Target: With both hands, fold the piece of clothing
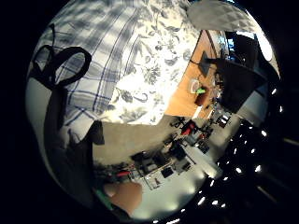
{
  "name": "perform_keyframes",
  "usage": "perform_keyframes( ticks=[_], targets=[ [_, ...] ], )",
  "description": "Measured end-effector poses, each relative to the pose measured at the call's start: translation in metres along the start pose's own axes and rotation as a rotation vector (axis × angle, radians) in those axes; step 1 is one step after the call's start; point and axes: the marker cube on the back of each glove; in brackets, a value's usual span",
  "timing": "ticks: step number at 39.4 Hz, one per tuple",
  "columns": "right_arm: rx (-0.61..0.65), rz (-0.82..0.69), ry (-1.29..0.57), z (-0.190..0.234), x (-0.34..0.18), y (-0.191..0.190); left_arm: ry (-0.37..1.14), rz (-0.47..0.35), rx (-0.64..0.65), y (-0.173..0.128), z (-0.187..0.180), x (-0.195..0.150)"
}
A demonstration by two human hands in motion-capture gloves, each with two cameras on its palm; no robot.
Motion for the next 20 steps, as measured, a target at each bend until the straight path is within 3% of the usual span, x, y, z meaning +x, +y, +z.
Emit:
perform_keyframes(
  ticks=[4,9,13,16,20],
  targets=[
    [-0.024,0.002,0.075,-0.05,-0.003,0.015,0.049,-0.012,0.02,0.01,-0.027,-0.008],
    [0.002,0.075,0.173,-0.083,-0.003,-0.015,0.088,-0.05,0.008,-0.005,-0.042,-0.016],
    [-0.008,0.136,0.2,-0.087,-0.007,-0.055,0.079,-0.199,-0.028,-0.013,-0.043,-0.017],
    [0.065,0.179,0.231,-0.089,-0.019,-0.064,0.076,-0.31,-0.087,-0.026,-0.032,-0.018],
    [0.154,0.265,0.296,-0.08,-0.027,-0.084,0.065,-0.349,-0.148,-0.069,-0.003,-0.021]
  ],
)
